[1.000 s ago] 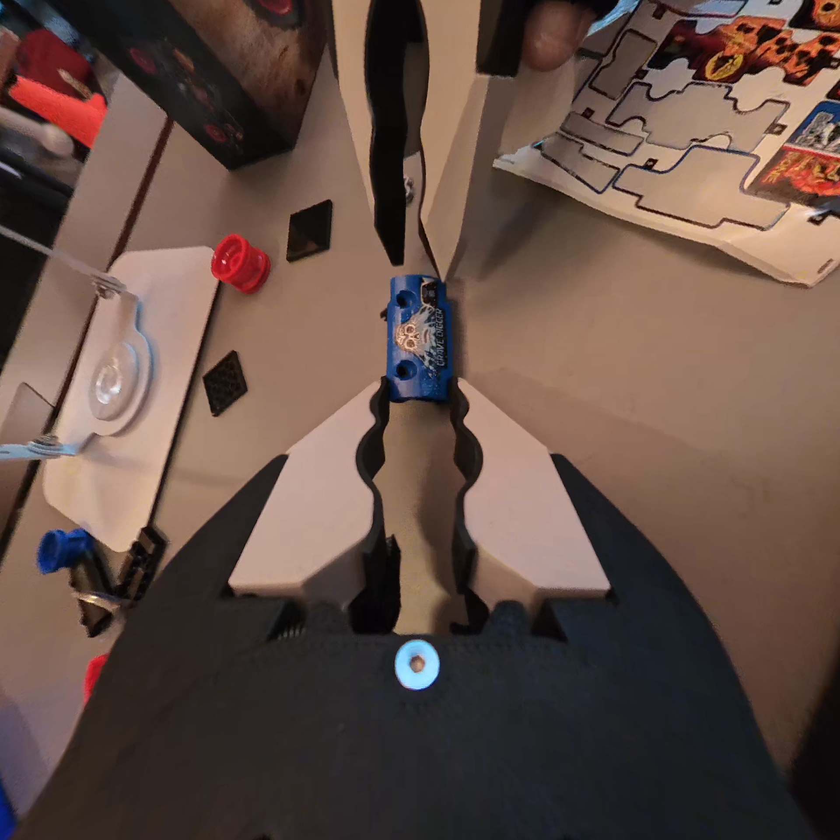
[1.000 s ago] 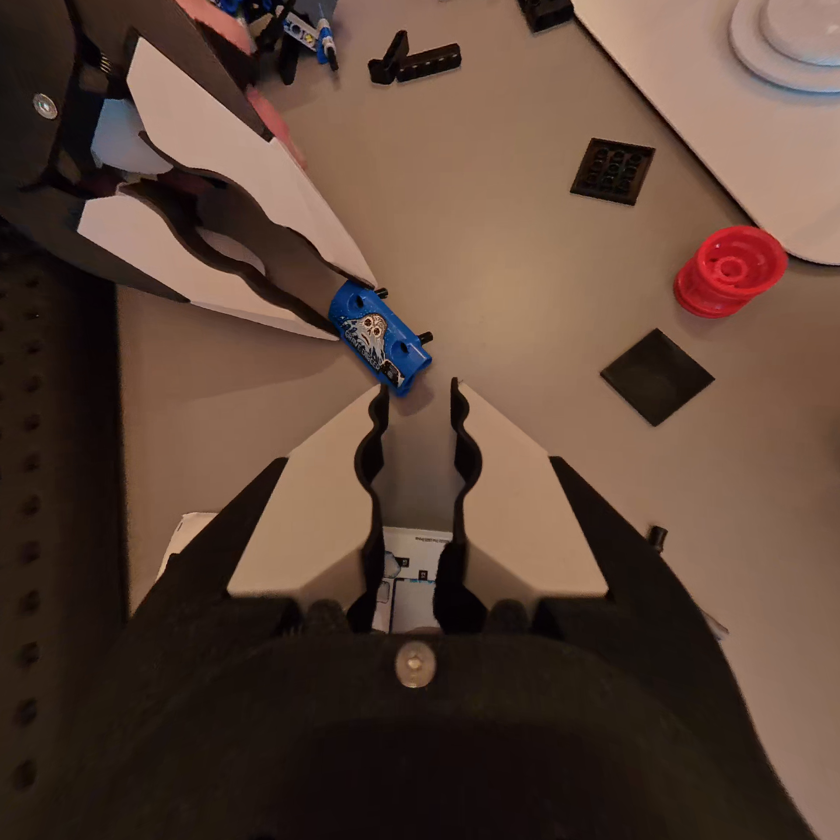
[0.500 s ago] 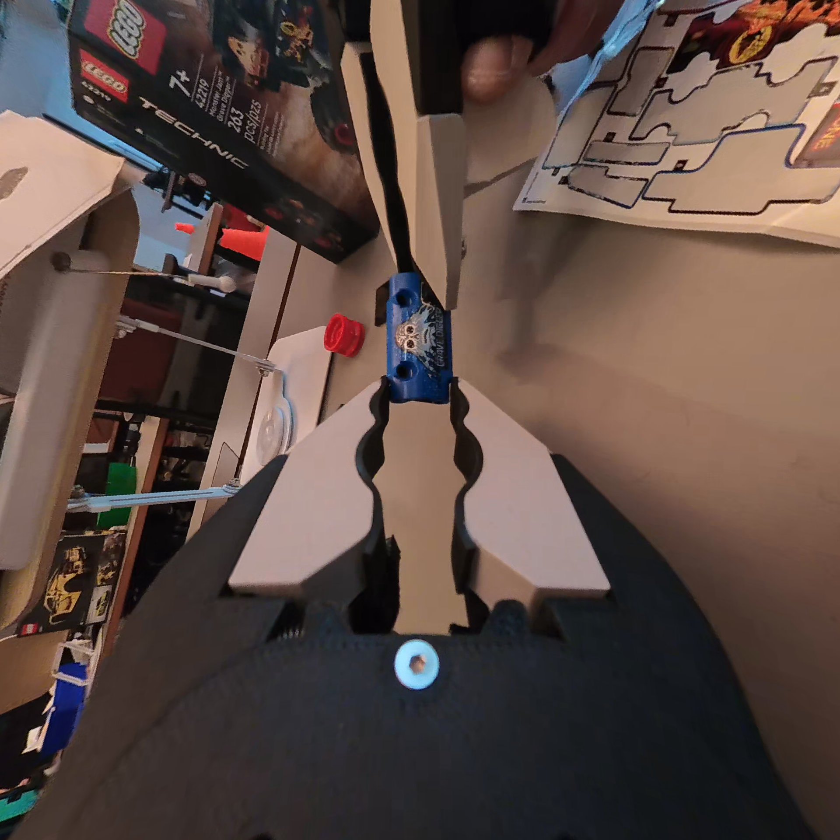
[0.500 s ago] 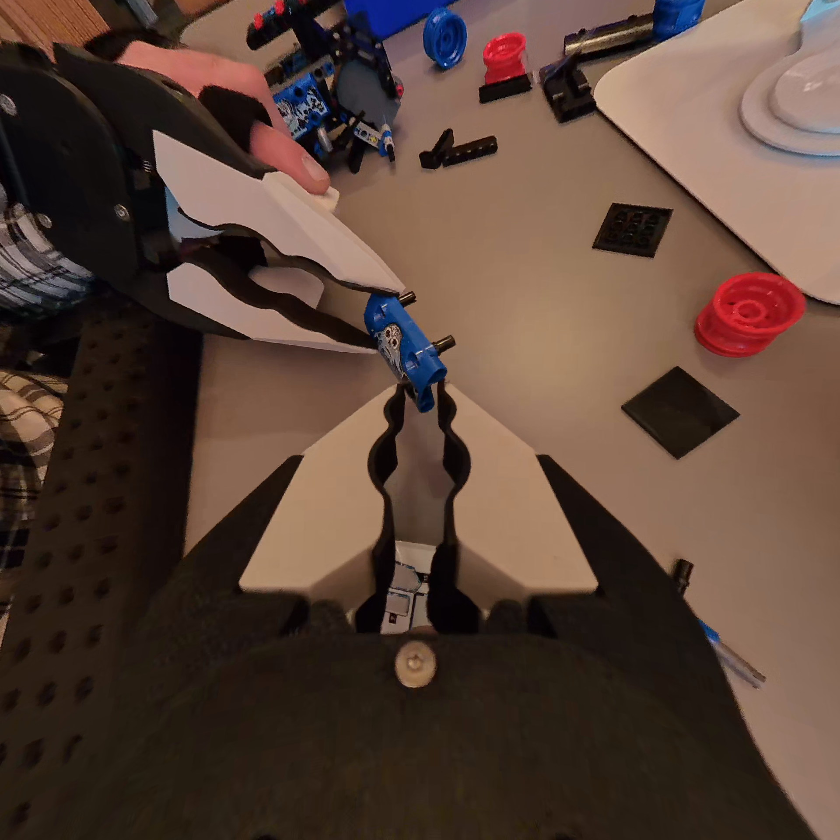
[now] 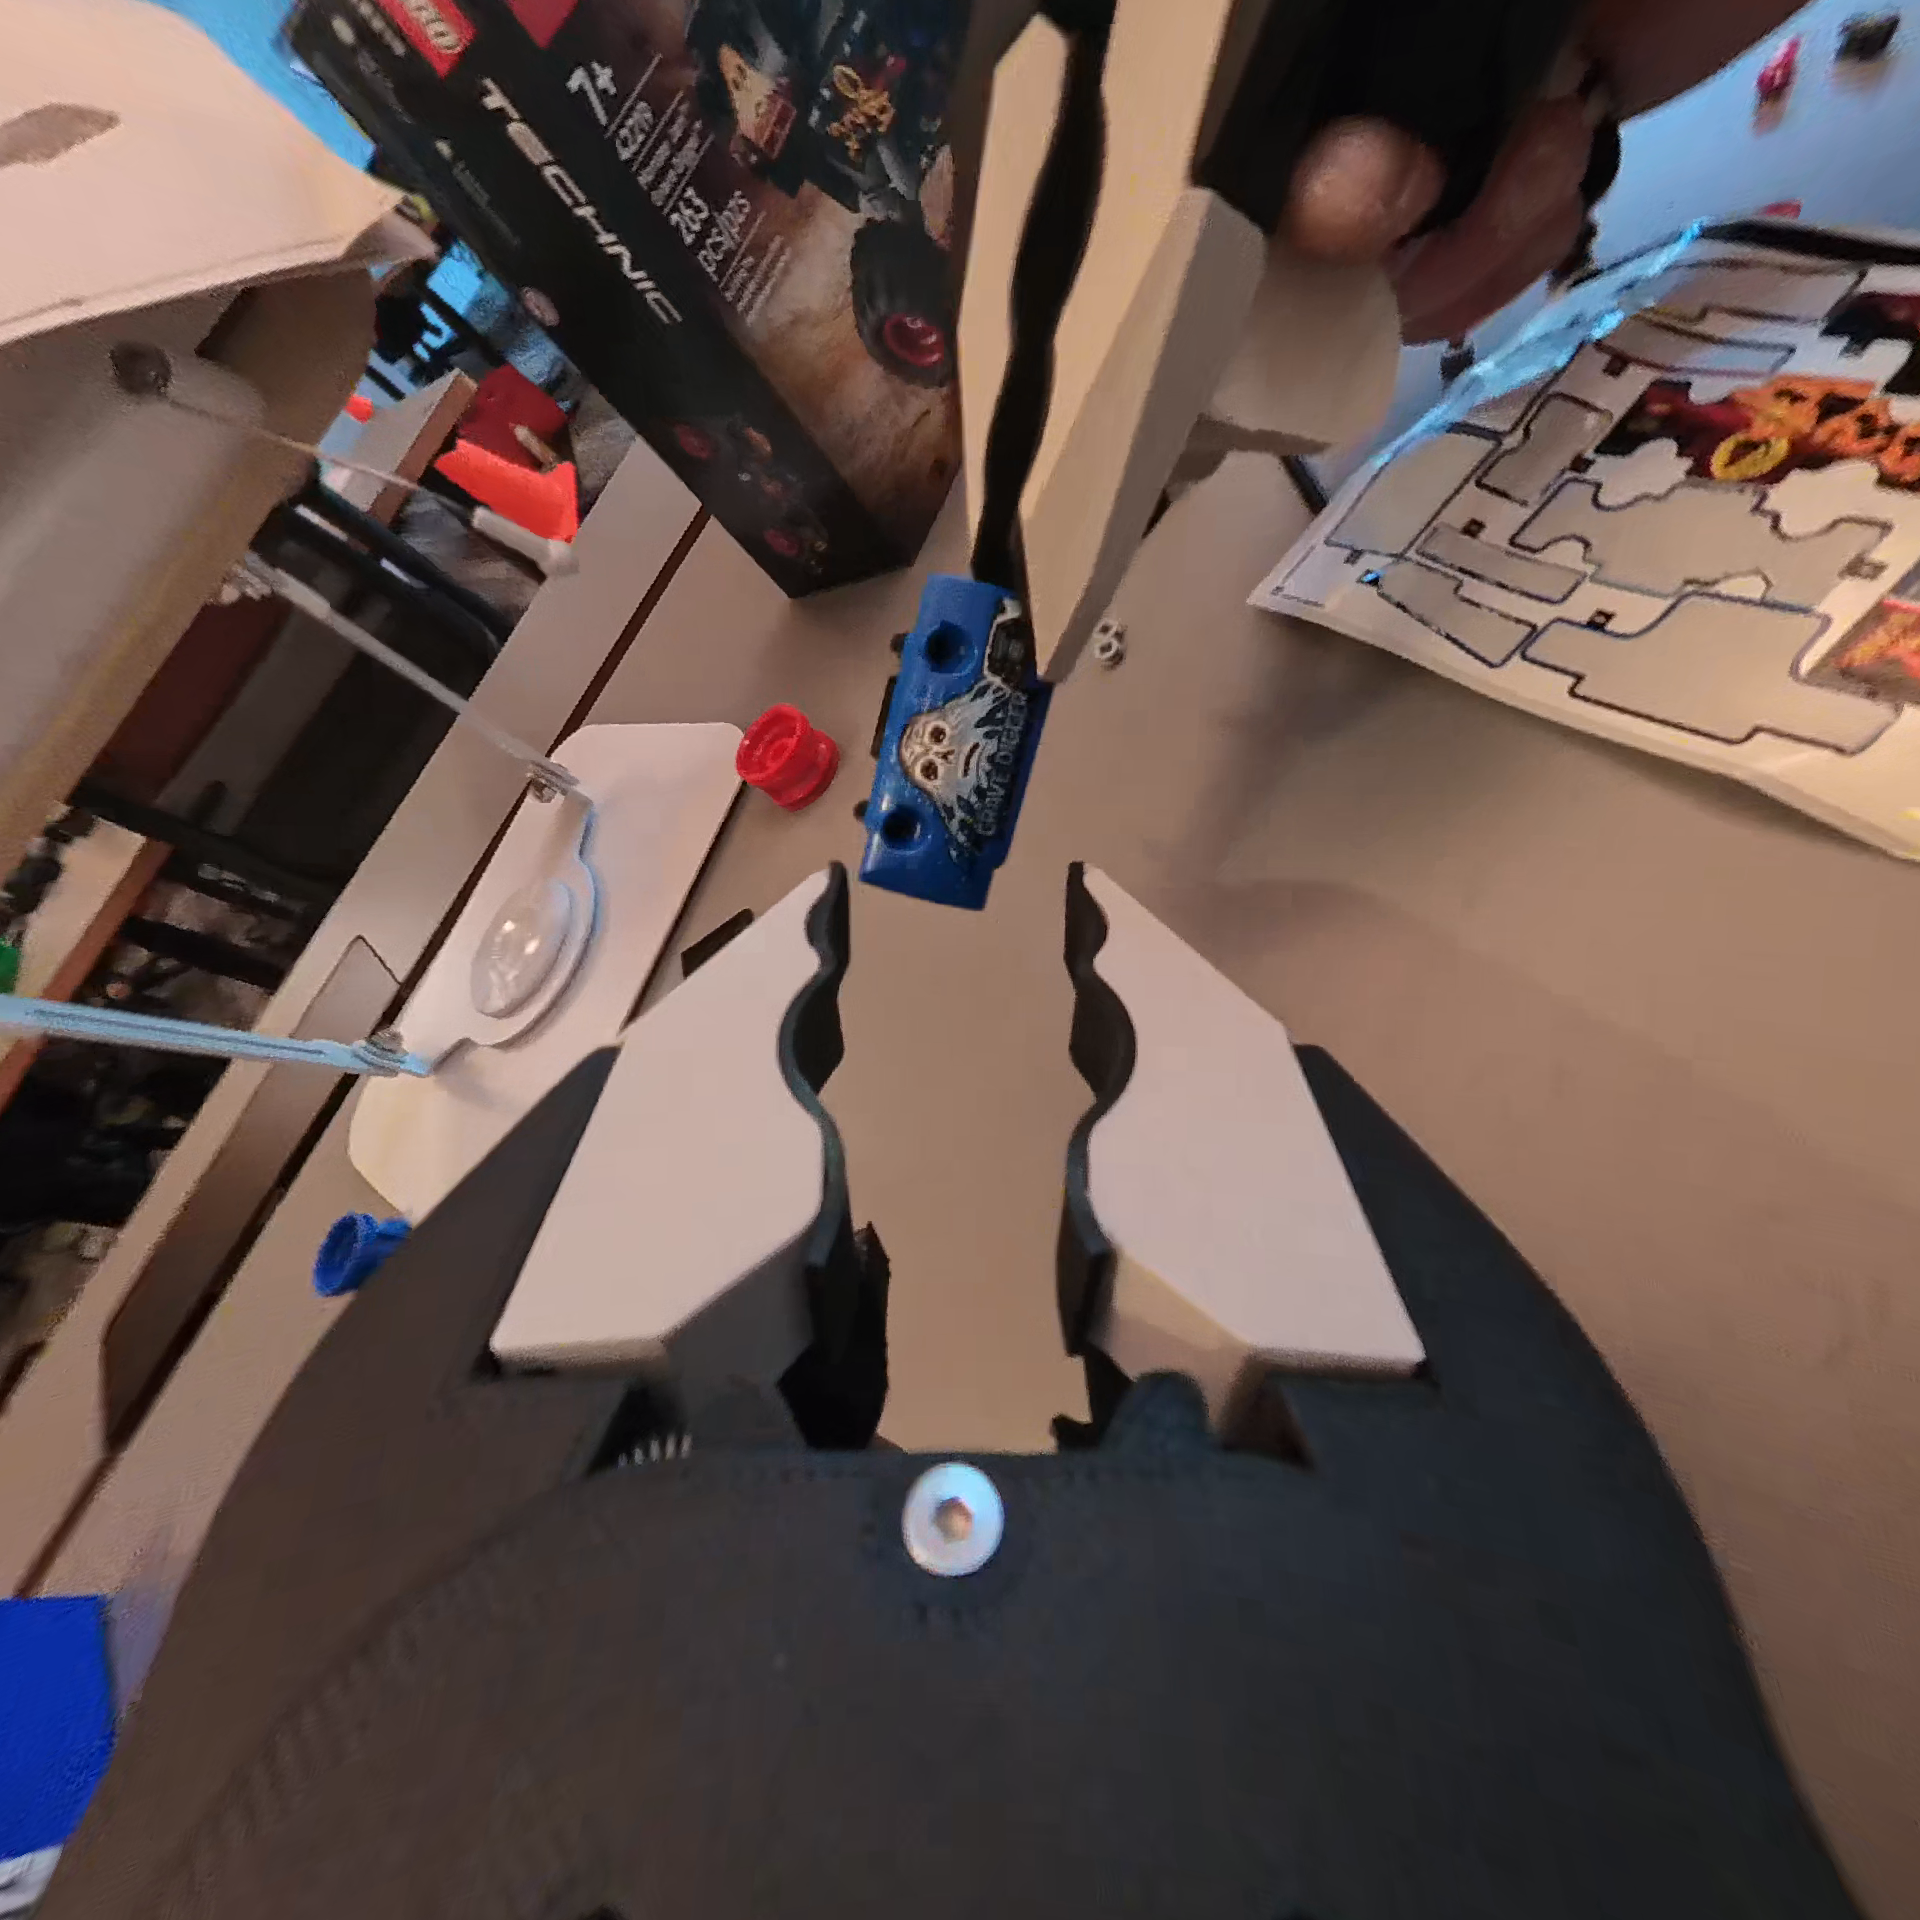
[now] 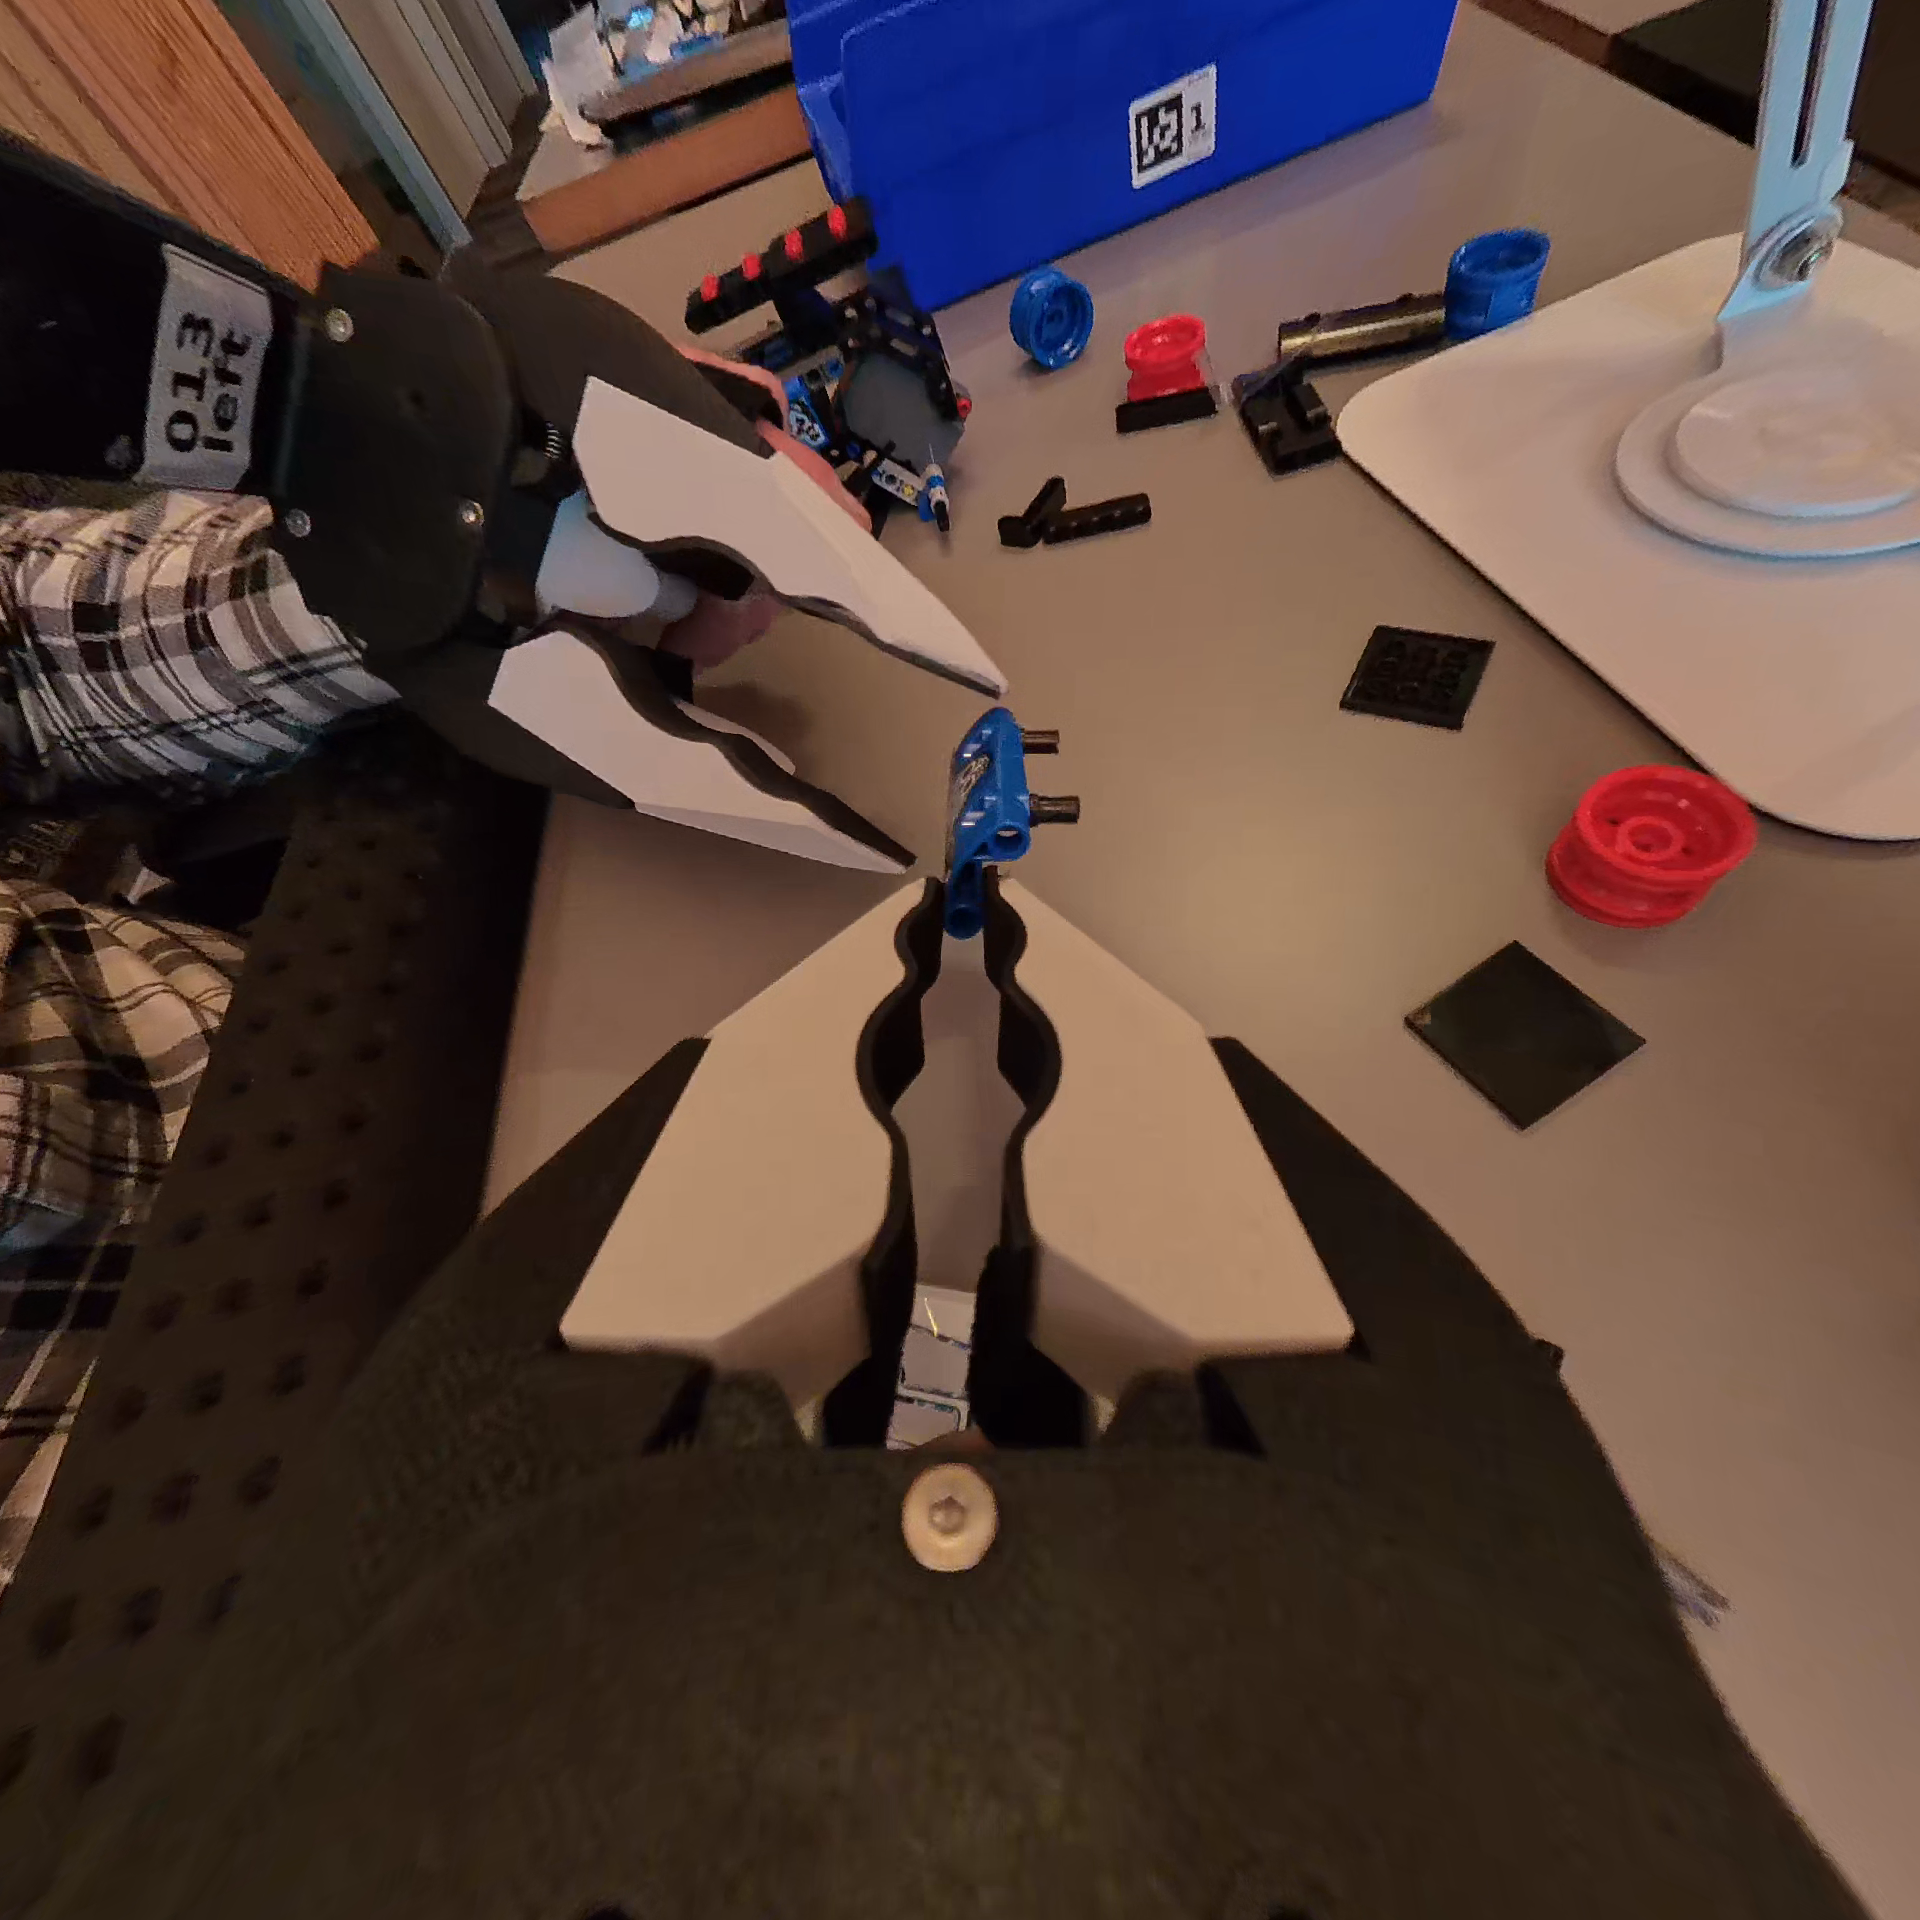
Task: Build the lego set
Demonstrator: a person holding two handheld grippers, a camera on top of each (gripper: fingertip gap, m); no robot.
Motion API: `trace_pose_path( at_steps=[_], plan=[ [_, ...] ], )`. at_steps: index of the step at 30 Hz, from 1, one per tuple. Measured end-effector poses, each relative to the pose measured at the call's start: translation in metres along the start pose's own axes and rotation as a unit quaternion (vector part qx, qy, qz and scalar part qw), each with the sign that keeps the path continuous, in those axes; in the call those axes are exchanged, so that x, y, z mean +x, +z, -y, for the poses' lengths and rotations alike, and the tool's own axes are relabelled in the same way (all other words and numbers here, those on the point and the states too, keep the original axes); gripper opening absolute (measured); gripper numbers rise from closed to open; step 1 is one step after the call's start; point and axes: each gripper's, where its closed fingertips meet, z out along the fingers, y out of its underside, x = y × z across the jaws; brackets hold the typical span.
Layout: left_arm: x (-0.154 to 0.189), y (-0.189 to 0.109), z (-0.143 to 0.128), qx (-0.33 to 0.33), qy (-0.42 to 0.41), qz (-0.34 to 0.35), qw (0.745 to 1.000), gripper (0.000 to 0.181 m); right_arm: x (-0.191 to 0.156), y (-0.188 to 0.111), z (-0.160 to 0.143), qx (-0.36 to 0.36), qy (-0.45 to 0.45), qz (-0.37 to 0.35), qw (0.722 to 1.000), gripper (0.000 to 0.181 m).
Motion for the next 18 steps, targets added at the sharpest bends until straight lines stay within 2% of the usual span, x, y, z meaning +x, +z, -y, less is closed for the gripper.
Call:
trace_pose_path(
  at_steps=[8,13,18],
  plan=[
    [-0.001,-0.001,0.003,0.018,-0.070,-0.026,0.997,0.039,-0.005,-0.002,0.005,0.016,-0.006,0.010,1.000,0.005],
    [-0.005,-0.006,0.007,0.043,-0.126,-0.045,0.990,0.027,-0.009,-0.002,0.007,0.019,-0.018,0.017,1.000,0.006],
    [-0.008,-0.009,0.011,0.059,-0.166,-0.057,0.983,0.026,-0.011,-0.005,0.011,0.030,-0.028,0.020,0.999,0.006]
  ],
)
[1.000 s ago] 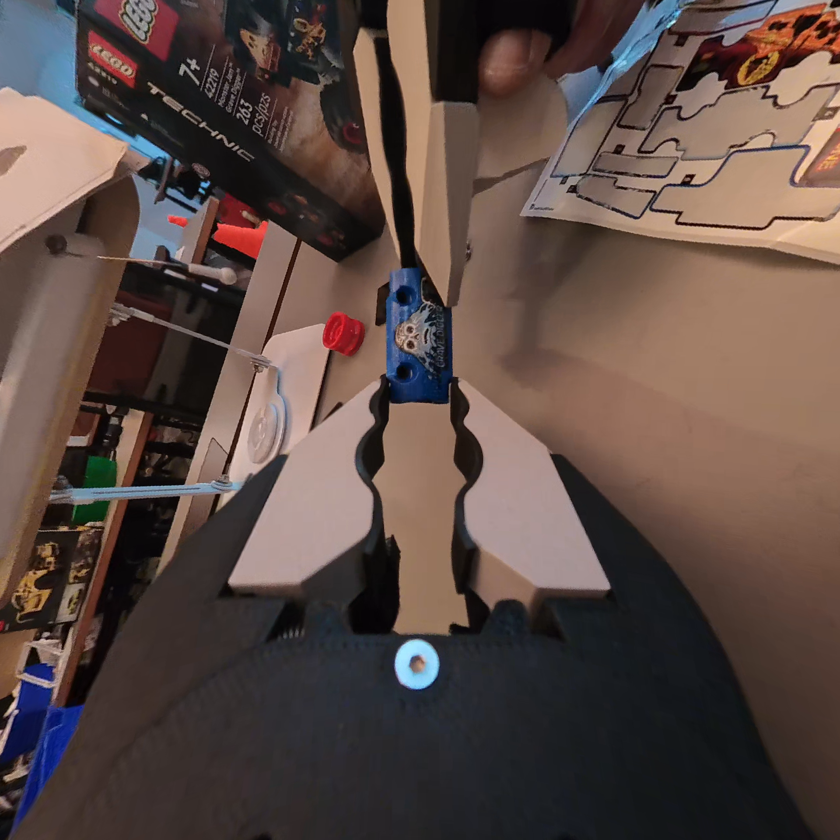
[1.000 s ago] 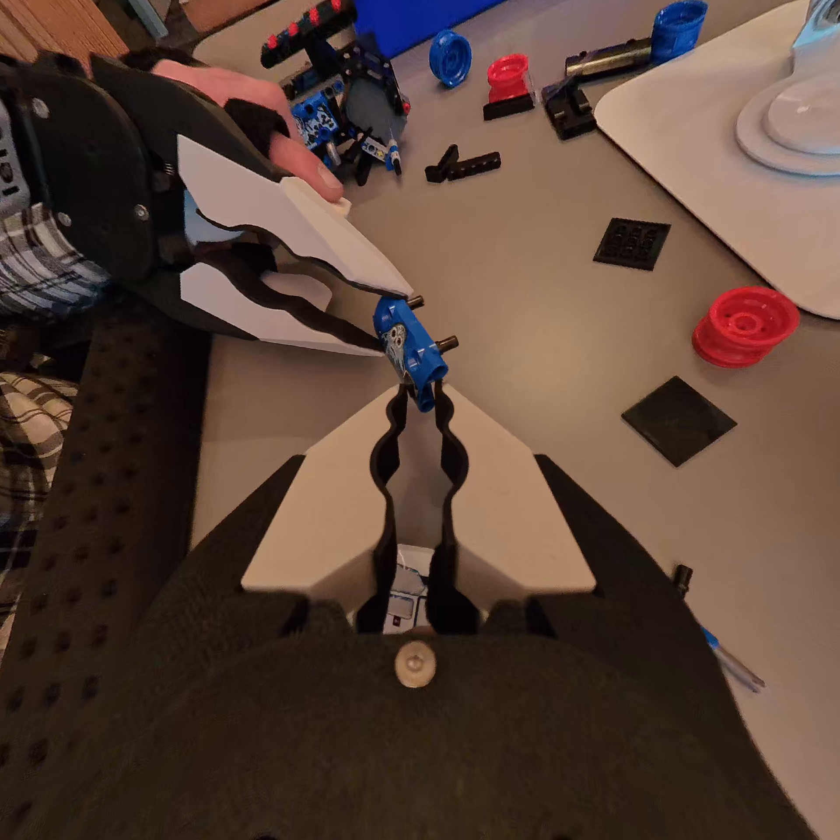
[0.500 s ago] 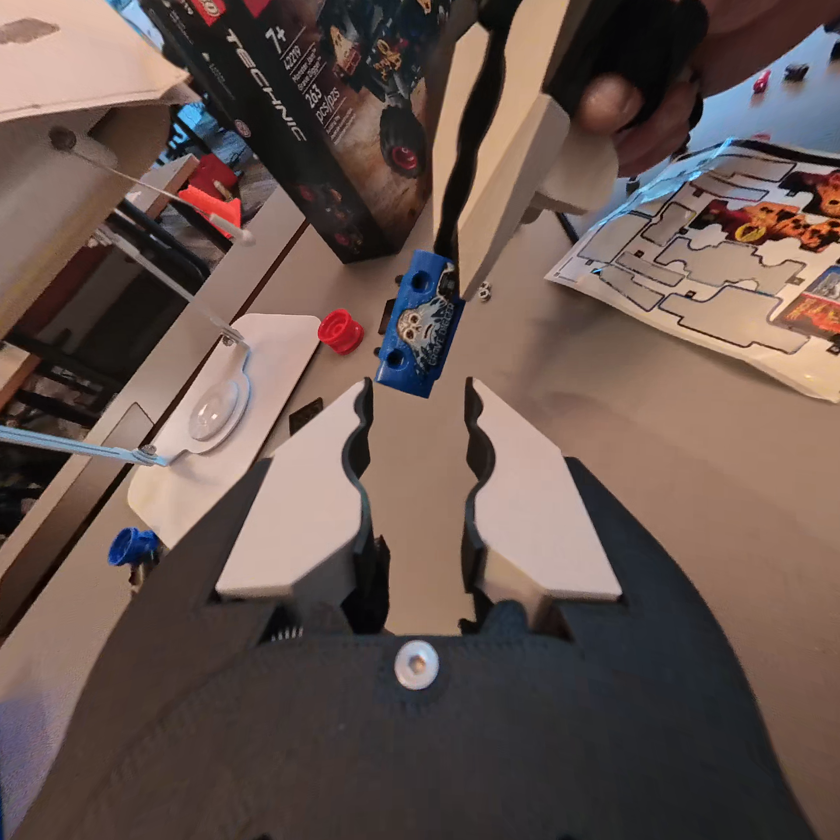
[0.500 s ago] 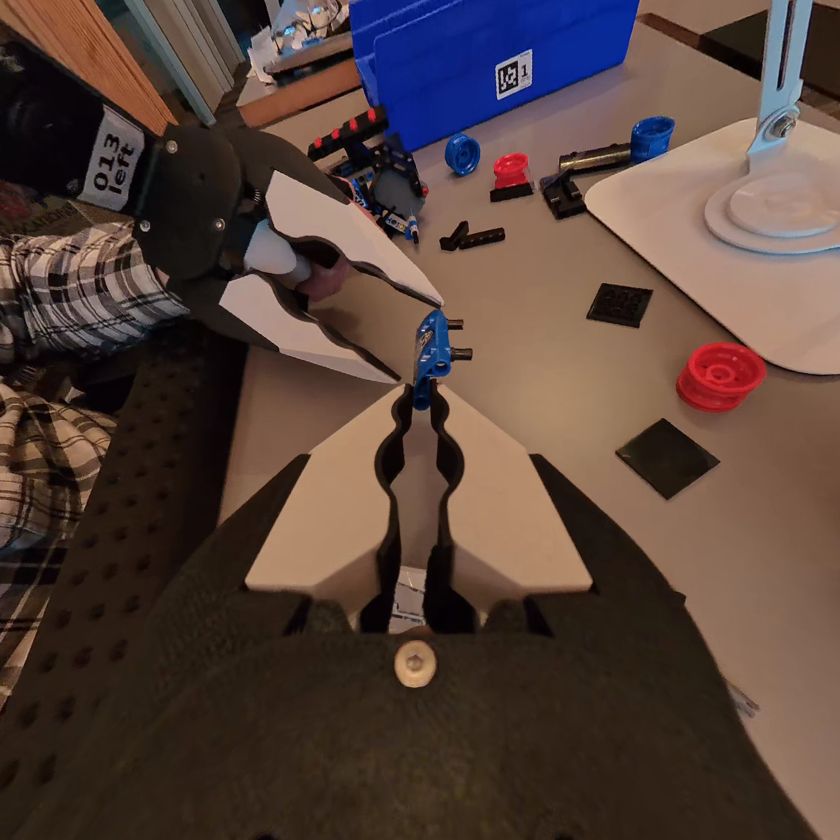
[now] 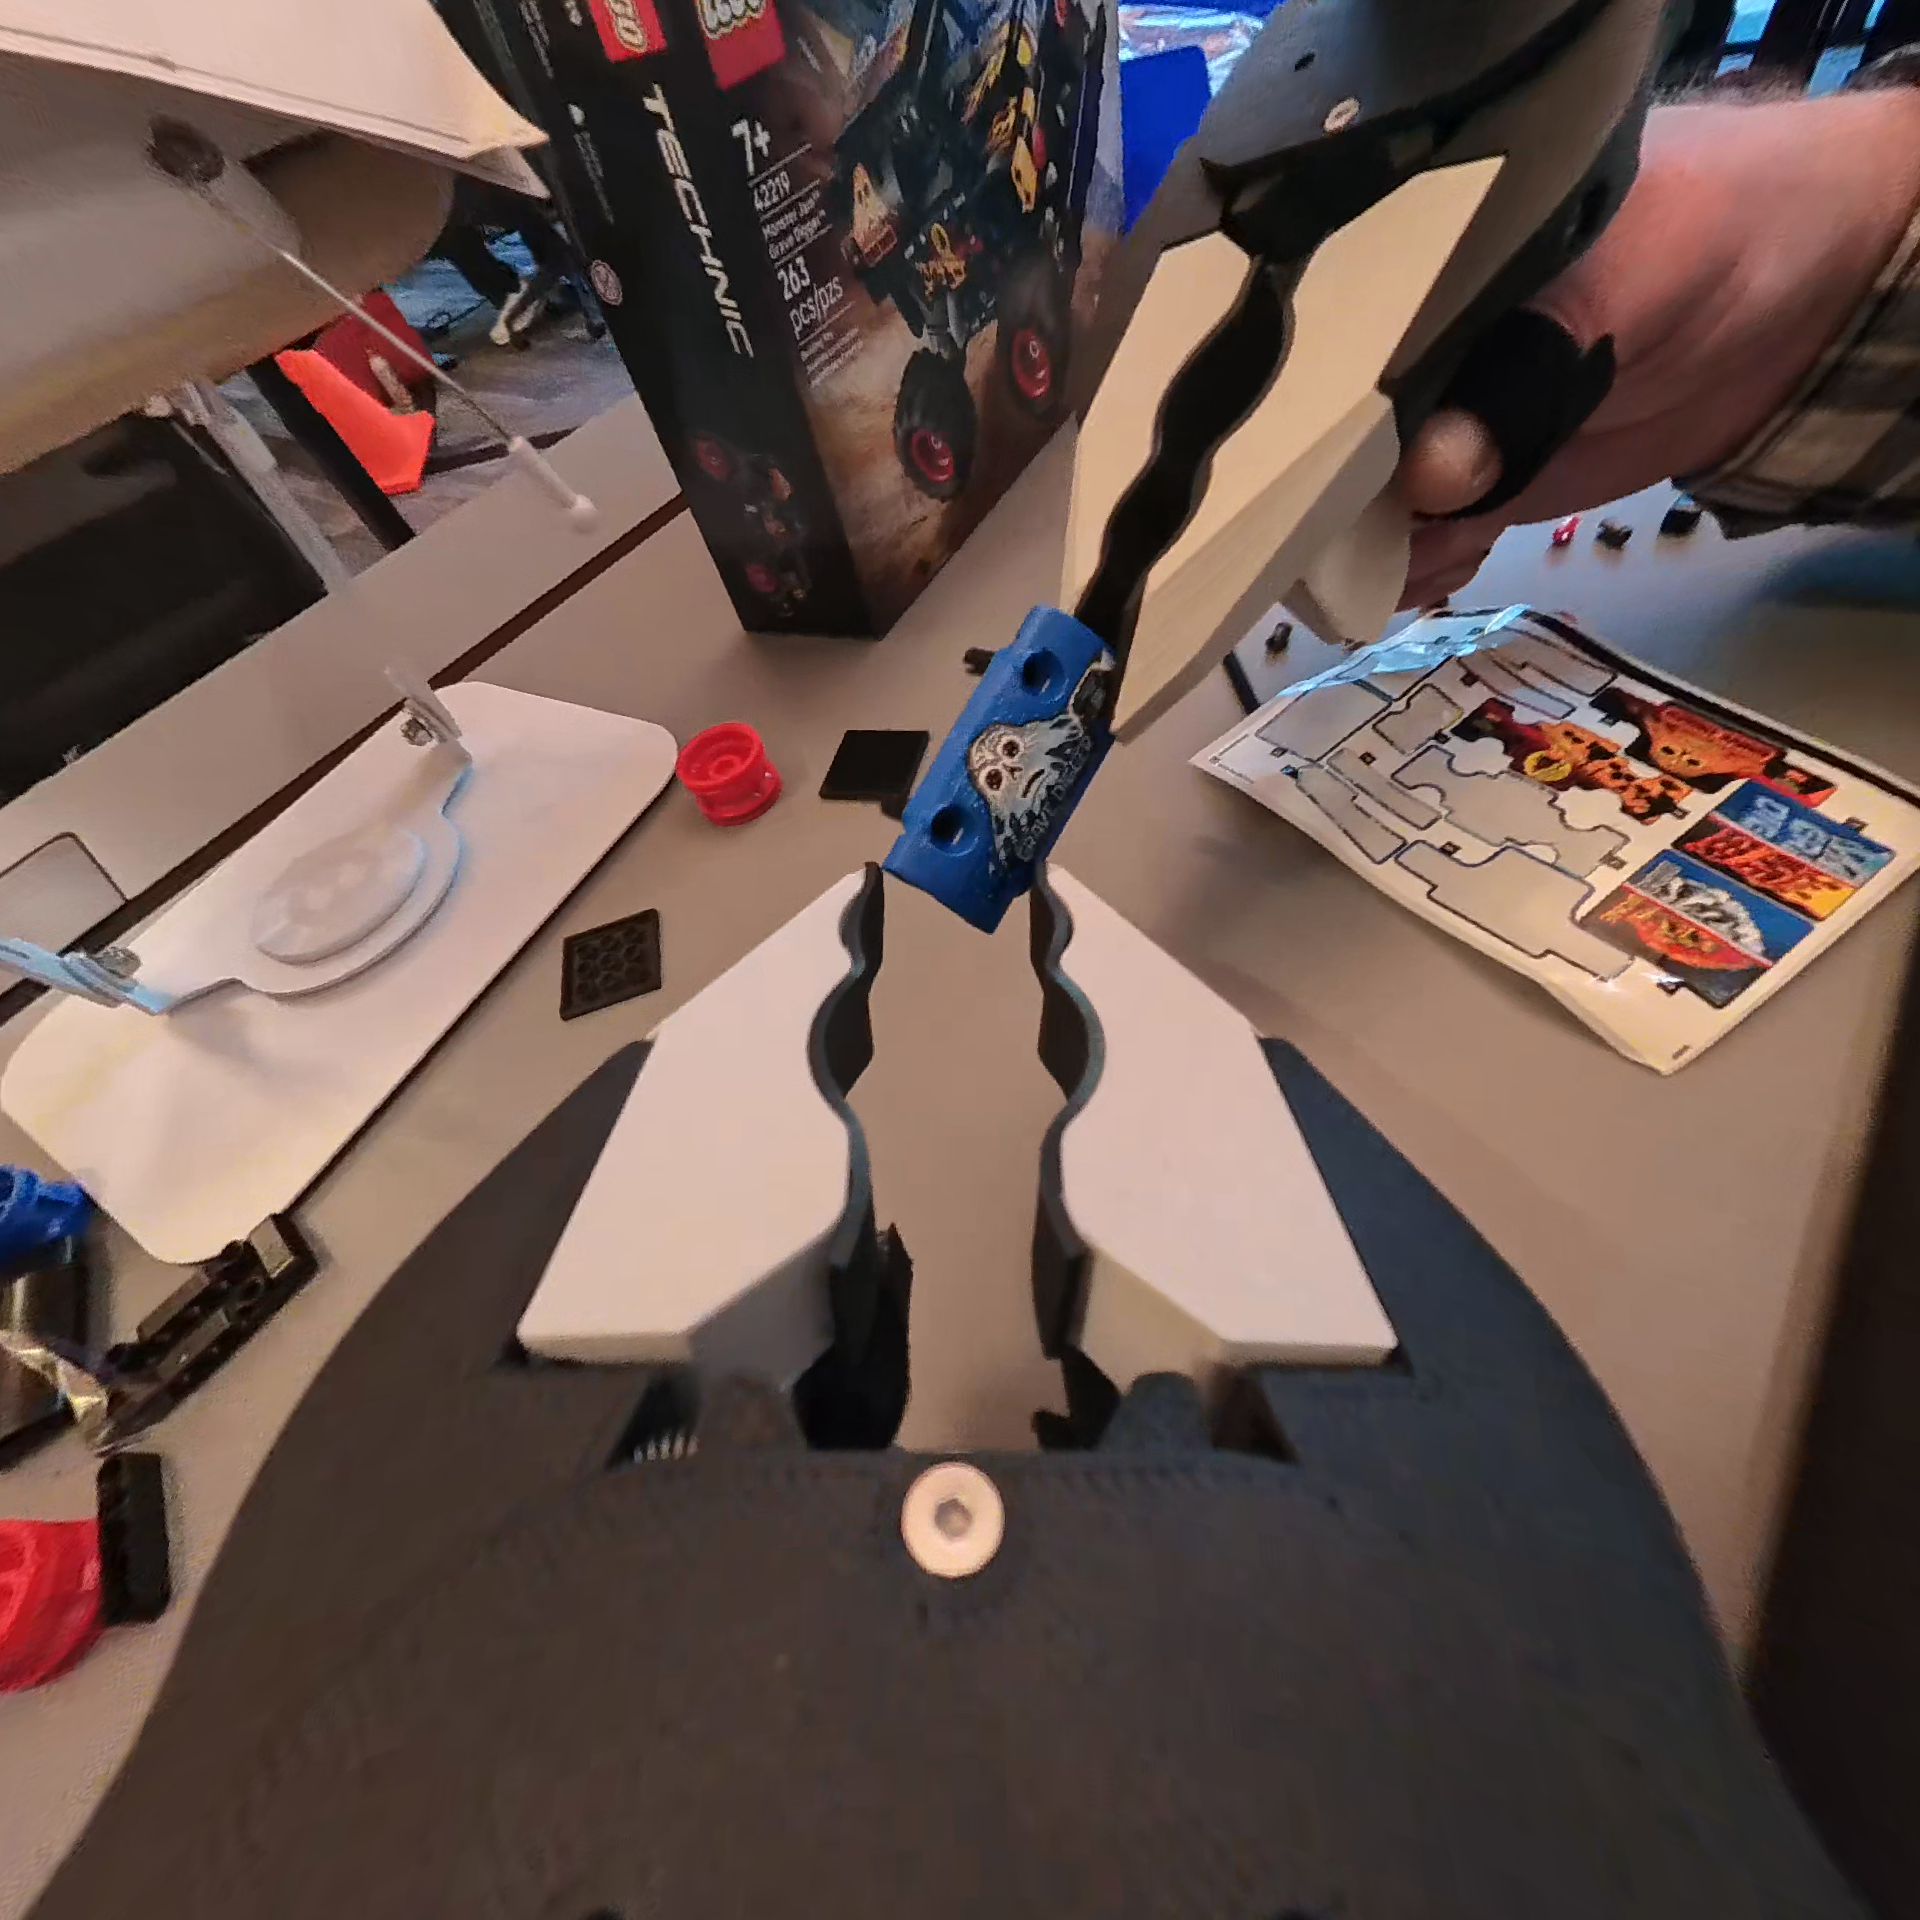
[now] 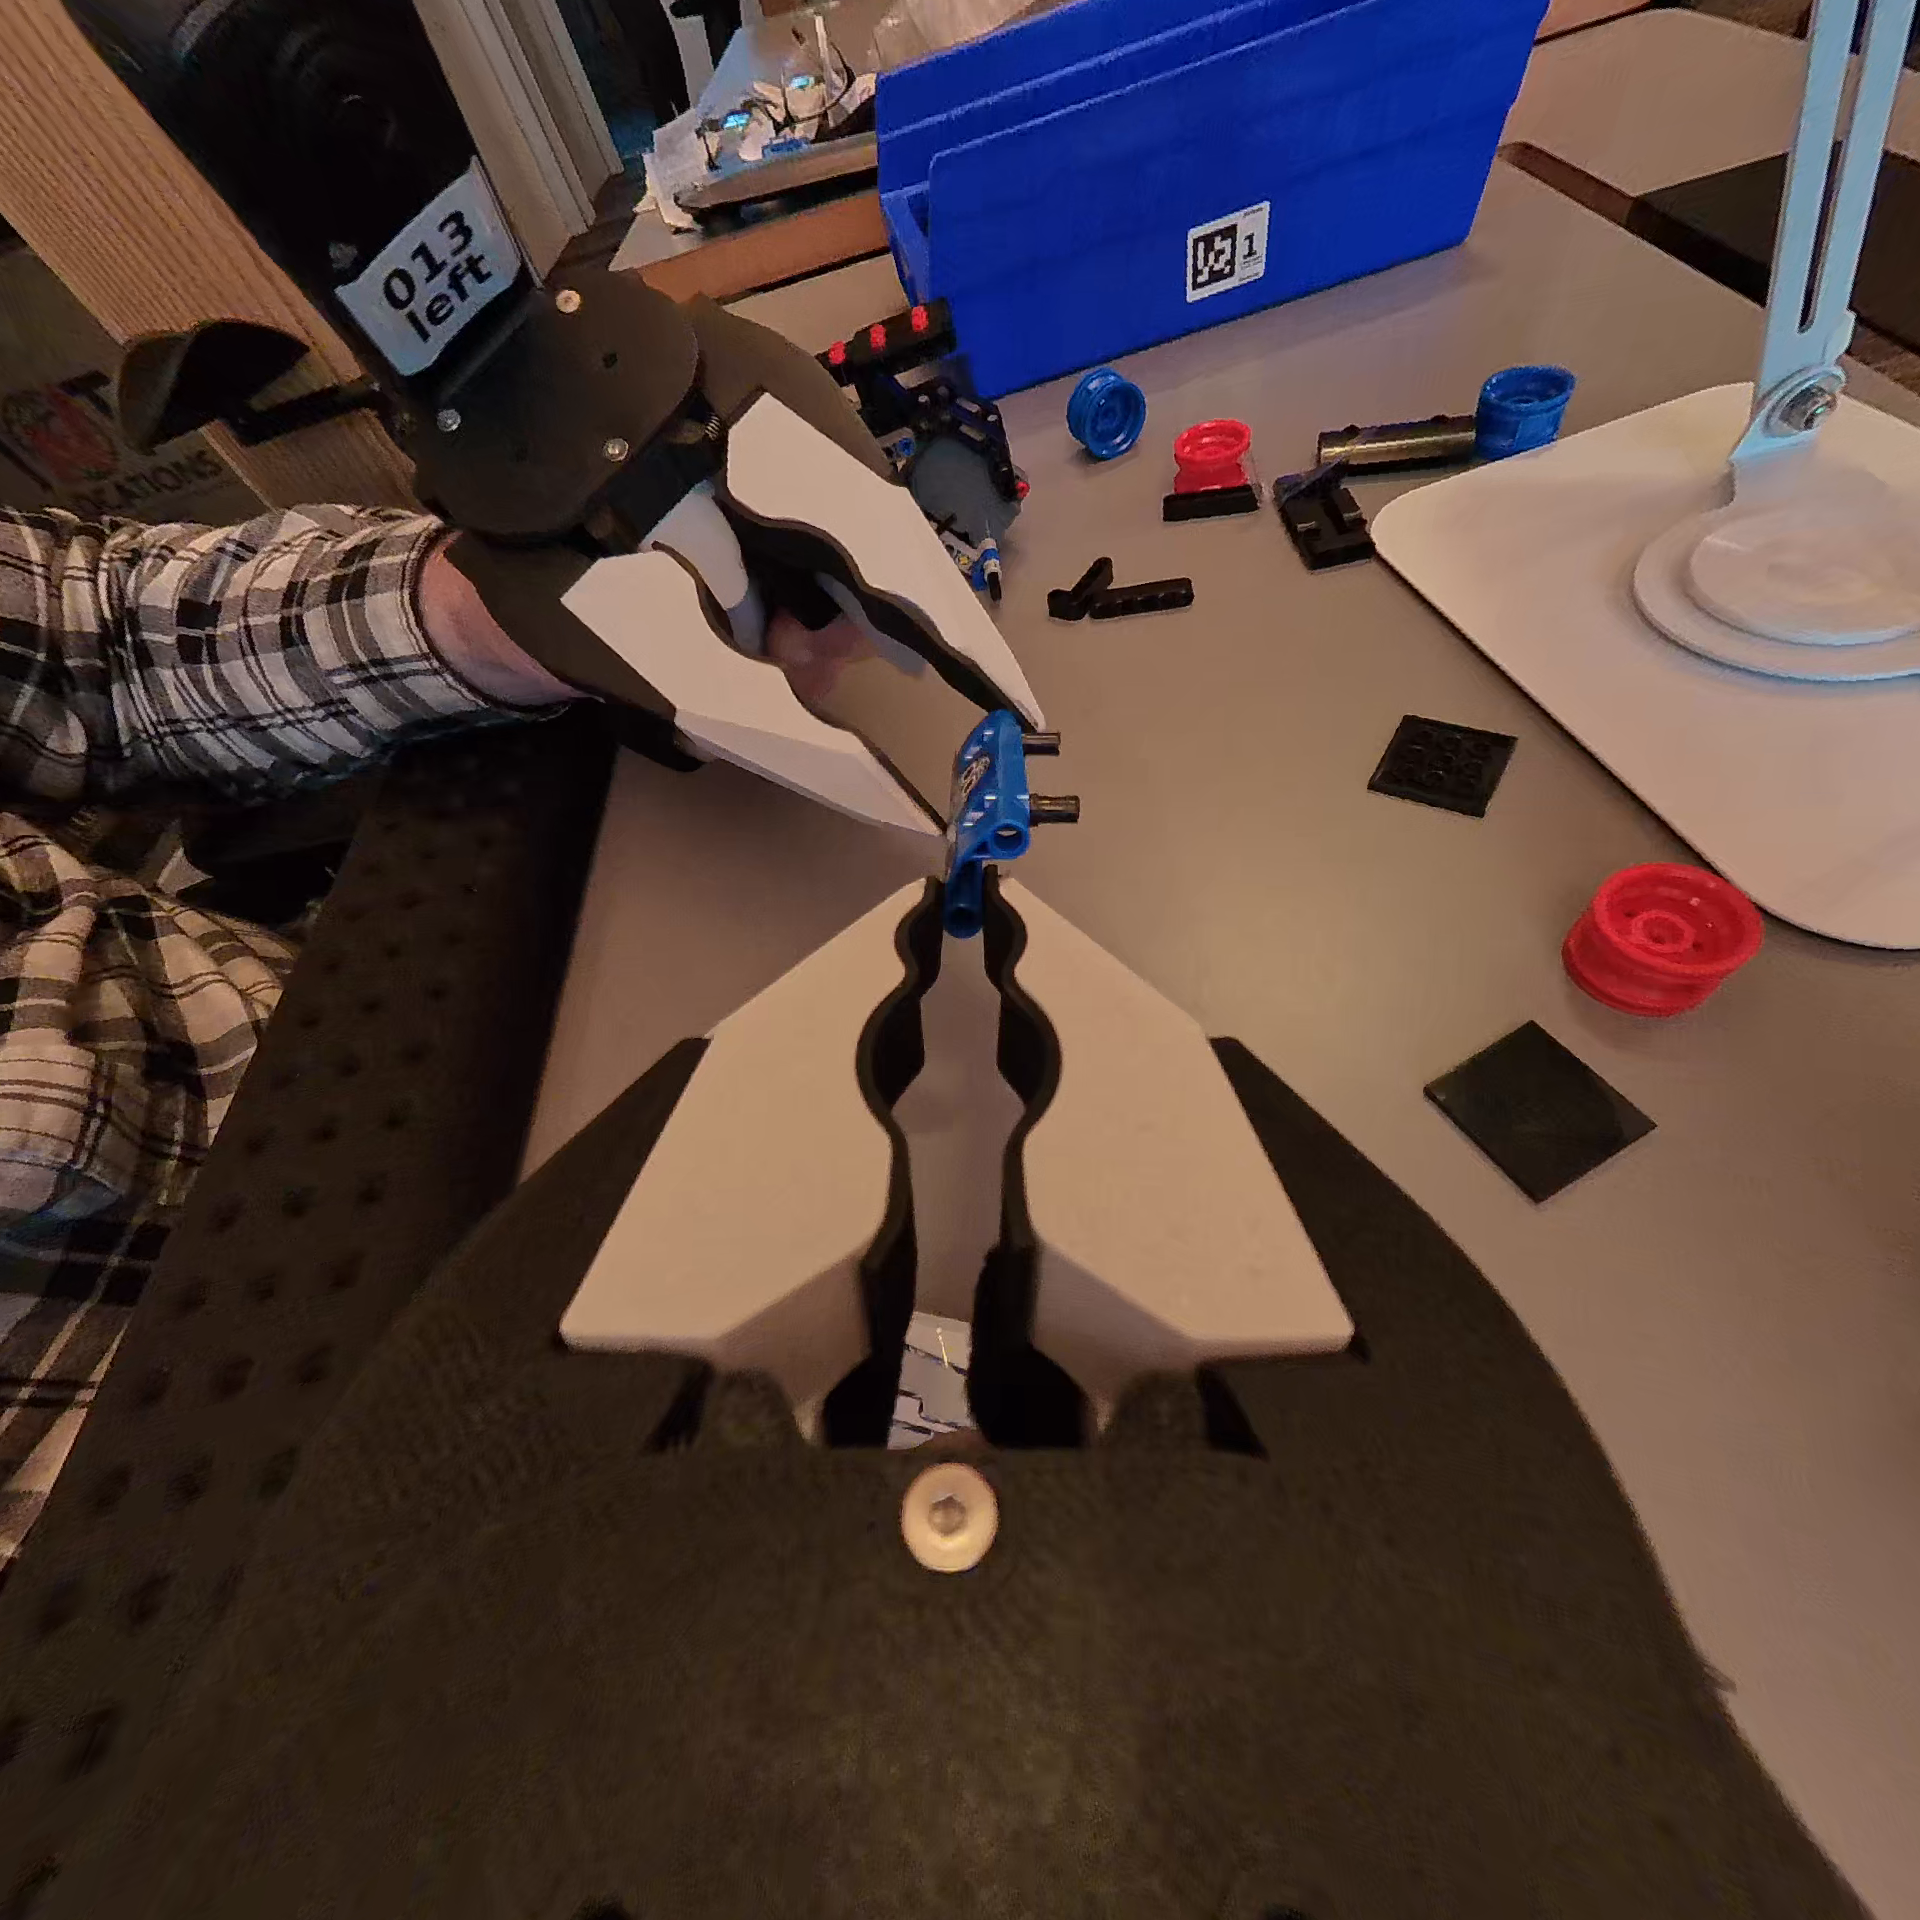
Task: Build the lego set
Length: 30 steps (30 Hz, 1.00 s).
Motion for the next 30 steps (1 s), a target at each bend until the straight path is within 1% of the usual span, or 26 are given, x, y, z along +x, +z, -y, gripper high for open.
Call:
trace_pose_path(
  at_steps=[4,9,23,26,30],
  plan=[
    [0.003,-0.002,0.004,0.012,-0.024,-0.017,0.999,0.027,-0.003,-0.001,0.003,0.007,-0.002,0.008,1.000,0.006],
    [0.004,-0.003,0.002,0.011,-0.040,-0.032,0.999,0.024,-0.004,-0.001,0.000,0.003,-0.004,0.014,1.000,0.006],
    [0.002,-0.006,0.005,0.022,-0.054,-0.035,0.998,0.019,-0.001,-0.001,0.002,0.010,-0.006,0.006,1.000,0.007],
    [0.002,-0.005,0.001,0.008,-0.052,-0.033,0.998,0.017,0.003,0.001,-0.002,-0.003,-0.002,-0.003,1.000,0.007],
    [0.002,0.001,-0.015,-0.043,-0.018,-0.008,0.999,0.015,0.011,0.007,-0.021,-0.063,-0.003,-0.033,0.997,0.008]
  ],
)
